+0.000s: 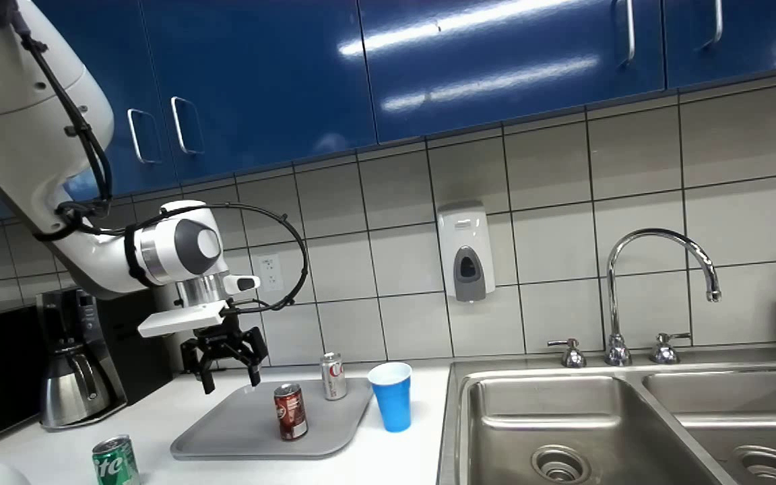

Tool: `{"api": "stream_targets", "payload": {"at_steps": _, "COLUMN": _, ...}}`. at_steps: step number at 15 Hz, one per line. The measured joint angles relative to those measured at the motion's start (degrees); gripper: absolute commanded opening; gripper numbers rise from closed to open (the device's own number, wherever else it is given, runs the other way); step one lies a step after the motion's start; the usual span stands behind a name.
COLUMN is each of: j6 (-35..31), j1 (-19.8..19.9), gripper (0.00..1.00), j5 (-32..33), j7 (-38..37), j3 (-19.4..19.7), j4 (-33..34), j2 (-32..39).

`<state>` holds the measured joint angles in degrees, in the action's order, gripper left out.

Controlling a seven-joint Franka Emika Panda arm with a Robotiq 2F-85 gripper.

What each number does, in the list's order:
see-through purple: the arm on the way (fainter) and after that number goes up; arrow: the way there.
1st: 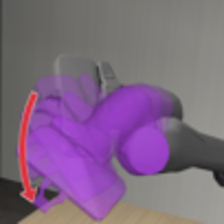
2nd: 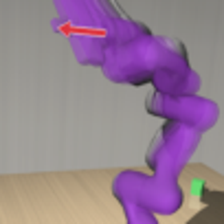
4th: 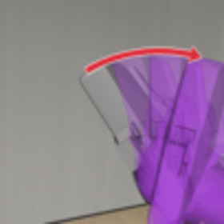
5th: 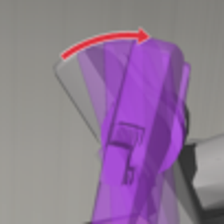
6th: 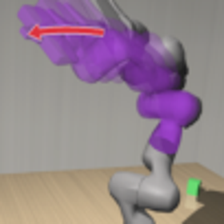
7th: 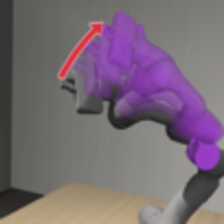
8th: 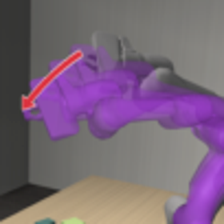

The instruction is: Put the cans on the tray

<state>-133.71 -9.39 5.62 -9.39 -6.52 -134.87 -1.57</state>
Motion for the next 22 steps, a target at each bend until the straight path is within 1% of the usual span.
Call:
{"api": "stream_targets", "payload": {"at_steps": 7, "j6": -1.8, "j1": -0.8, "gripper": 1.0, "j5": 0.0, "j7": 1.3, "j3": -2.0, "j4": -1.2, "j2": -0.7}}
{"api": "stream_targets", "payload": {"at_steps": 11, "j6": -2.7, "j1": -2.1, "gripper": 1.0, "j5": -1.1, "j7": 1.3, "j3": -3.4, "j4": -1.5, "j2": -0.7}}
{"api": "stream_targets", "payload": {"at_steps": 18, "j6": -5.9, "j1": -5.1, "gripper": 1.0, "j5": -1.3, "j7": -3.2, "j3": -7.0, "j4": -2.4, "j2": -0.5}}
{"api": "stream_targets", "payload": {"at_steps": 22, "j6": -8.1, "j1": -6.1, "gripper": 1.0, "j5": -1.3, "j7": -3.5, "j3": -8.1, "j4": -2.5, "j2": 0.2}}
